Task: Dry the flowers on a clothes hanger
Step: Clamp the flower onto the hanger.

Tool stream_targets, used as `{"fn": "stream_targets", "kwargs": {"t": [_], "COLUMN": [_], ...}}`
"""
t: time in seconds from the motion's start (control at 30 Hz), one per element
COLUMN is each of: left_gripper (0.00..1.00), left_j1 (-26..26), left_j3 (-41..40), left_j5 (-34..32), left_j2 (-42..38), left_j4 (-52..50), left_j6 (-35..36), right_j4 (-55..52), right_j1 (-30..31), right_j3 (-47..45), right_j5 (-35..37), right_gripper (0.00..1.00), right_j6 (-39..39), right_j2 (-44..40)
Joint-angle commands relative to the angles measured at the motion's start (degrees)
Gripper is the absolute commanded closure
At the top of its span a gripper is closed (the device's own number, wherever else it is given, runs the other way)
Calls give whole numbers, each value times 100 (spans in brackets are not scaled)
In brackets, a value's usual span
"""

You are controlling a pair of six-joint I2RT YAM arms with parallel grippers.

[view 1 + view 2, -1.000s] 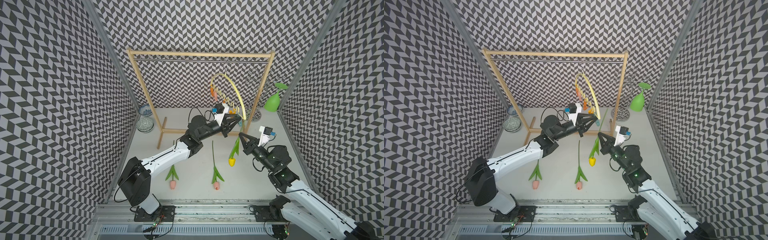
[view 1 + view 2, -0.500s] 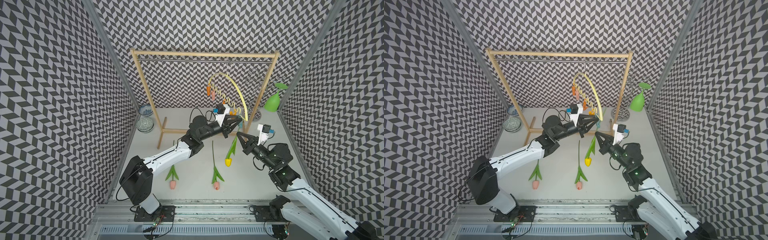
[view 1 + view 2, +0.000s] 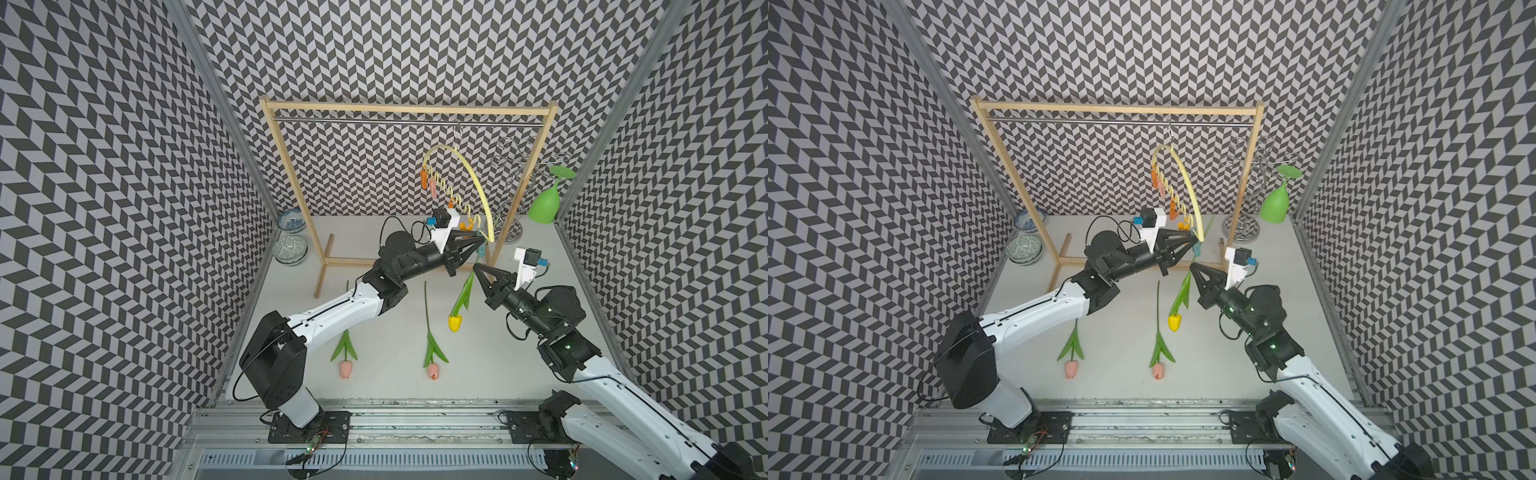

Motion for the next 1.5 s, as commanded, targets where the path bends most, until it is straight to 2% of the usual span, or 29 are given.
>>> {"fn": "stream_targets", "kwargs": {"t": [0.0,0.13,0.4,0.6,0.8,0.93,1.23,1.47], "left_gripper": [77,63,54,55,74,77,76,62], "left_j1": [-53,-49,-48,-54,-54,-72,-65,-72], "left_j3": [32,32,19,41,75,94,94,41], "left_j5": [102,92,55,55,105,125,144,136], "left_j2": [80,61,24,11,95,140,149,149], "left_j4": [71,14,-22,-9,-13,-11,-25,1], "left_j6": [-42,9,57,52,33,9,20,17], "right_j4": [360,296,141,-74,-110,-232,-322,-366], "right_j1": [-8,-4,-6,-4,-6,-8,-6,-5], "right_j3": [227,267,240,277,295,358,408,443], "right_j5": [-64,-58,2,112,-107,-189,-158,-155], "right_gripper": [100,100,100,100,100,100,100,100], "right_j6": [-22,-83,-239,-427,-609,-735,-809,-784], "right_j2": [35,78,50,170,255,273,121,100]}}
